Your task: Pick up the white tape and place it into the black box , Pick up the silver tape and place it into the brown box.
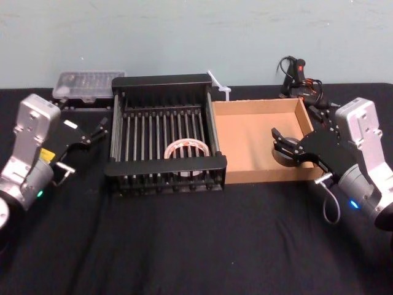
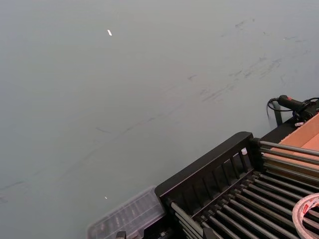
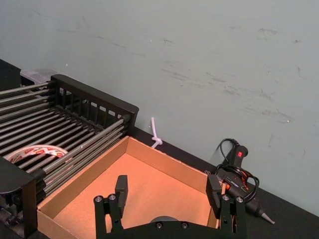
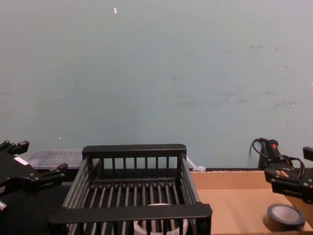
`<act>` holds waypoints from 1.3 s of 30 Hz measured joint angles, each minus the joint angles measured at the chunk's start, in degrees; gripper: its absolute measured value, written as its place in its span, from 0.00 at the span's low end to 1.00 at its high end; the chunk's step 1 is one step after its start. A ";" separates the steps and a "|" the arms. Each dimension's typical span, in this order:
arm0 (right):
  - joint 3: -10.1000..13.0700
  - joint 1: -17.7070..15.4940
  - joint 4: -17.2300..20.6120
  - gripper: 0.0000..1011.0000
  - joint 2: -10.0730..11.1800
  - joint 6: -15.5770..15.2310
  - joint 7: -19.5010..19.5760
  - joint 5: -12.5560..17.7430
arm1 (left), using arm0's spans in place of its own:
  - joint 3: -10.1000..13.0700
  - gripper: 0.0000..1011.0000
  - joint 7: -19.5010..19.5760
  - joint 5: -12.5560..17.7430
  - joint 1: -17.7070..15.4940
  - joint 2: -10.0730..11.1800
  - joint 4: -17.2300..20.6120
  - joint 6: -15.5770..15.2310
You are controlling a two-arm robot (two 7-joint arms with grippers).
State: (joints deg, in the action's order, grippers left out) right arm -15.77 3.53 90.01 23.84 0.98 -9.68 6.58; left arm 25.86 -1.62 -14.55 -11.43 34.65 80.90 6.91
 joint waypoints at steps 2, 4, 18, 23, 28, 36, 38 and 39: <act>0.00 0.00 0.00 0.99 0.00 0.00 0.00 0.01 | 0.00 0.99 0.00 0.00 0.00 0.00 0.00 0.00; 0.00 0.00 0.00 0.99 0.00 0.00 0.00 0.01 | 0.00 0.99 0.00 0.00 0.00 0.00 0.00 0.00; 0.00 0.00 0.00 0.99 0.00 0.00 0.00 0.04 | 0.00 0.99 0.00 0.00 0.00 0.00 0.00 0.00; 0.00 0.00 0.00 0.99 0.00 0.00 0.00 0.04 | 0.00 0.99 0.00 0.00 0.00 0.00 0.00 0.00; 0.00 0.00 0.00 0.99 0.00 0.00 0.00 0.04 | 0.00 0.99 0.00 0.00 0.00 0.00 0.00 0.00; 0.00 0.00 0.00 0.99 0.00 0.00 0.00 0.04 | 0.00 0.99 0.00 0.00 0.01 0.00 0.00 0.00; 0.00 0.00 0.00 0.99 0.00 0.00 0.00 0.04 | 0.00 0.99 0.00 0.00 0.00 0.00 0.00 0.00; 0.00 0.00 0.00 0.99 0.00 0.00 0.00 0.04 | 0.00 0.99 0.00 0.00 0.00 0.00 0.00 0.00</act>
State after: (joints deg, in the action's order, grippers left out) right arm -15.77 3.54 90.01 23.84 0.98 -9.68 6.62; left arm 25.86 -1.62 -14.55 -11.43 34.65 80.90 6.91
